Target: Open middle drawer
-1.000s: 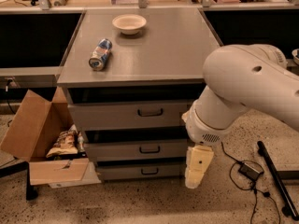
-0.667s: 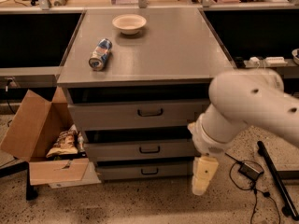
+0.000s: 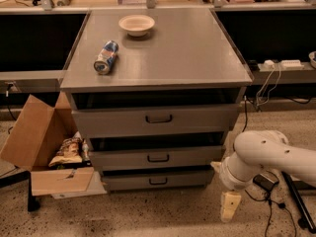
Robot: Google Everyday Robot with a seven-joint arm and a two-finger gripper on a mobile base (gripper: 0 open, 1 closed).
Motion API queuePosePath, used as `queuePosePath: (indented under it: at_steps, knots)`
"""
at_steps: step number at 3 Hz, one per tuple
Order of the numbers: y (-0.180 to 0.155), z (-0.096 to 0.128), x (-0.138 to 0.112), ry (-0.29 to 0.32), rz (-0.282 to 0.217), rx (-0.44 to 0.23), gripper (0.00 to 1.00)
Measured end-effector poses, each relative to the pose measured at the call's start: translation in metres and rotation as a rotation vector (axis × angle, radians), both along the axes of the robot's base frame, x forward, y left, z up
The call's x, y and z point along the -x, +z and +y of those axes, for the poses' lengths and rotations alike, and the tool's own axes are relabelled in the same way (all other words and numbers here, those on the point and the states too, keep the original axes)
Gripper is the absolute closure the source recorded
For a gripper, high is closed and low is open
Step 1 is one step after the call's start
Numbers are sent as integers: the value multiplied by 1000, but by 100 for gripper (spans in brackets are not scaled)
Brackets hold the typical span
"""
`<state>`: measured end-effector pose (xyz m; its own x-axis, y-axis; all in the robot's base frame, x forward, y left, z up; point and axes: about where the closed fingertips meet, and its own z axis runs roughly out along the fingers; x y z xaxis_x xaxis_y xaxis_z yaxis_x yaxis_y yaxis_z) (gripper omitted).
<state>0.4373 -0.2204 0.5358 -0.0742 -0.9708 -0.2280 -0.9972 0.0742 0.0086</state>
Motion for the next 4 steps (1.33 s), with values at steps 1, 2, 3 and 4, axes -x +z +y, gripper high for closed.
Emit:
queuePosePath:
  at_steps: [1,2,3,4]
  knots:
    - [-18,2,6,6,31,-13,0]
    - [-18,2,6,6,31,-13,0]
    - [-19,1,-8,42,-25,0,0]
    - [-28,5,-46,145,-99,23,0]
